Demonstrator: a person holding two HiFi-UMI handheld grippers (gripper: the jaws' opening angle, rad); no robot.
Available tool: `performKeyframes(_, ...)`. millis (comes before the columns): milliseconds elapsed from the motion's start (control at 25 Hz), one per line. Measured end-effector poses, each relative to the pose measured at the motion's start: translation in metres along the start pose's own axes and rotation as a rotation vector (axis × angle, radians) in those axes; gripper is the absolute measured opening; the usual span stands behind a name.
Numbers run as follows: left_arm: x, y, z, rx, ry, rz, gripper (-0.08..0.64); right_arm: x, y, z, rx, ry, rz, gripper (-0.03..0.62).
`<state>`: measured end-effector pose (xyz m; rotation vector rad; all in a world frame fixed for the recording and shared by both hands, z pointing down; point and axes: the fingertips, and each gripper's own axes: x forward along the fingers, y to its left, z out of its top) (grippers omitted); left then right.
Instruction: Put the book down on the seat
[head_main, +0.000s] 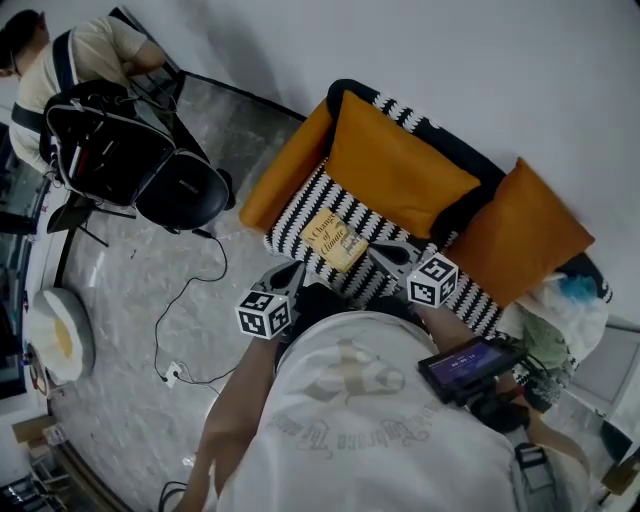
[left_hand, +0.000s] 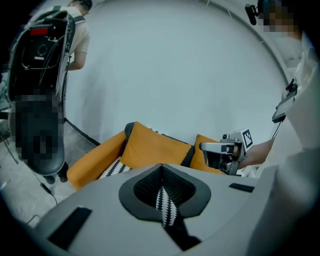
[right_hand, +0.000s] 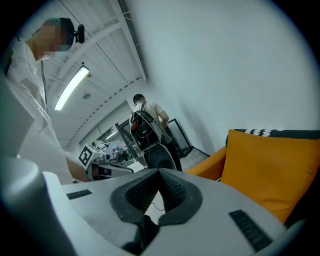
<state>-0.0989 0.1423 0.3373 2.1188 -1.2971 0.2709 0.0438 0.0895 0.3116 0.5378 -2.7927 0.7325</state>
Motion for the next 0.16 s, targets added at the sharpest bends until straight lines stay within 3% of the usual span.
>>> performKeyframes(160,-0.0015,0.0041,-0.0041,-0.007,0.002,0.008,0.012,0.0045,0.0008,-0.0015,-0.003,0.006,0.007,0.015)
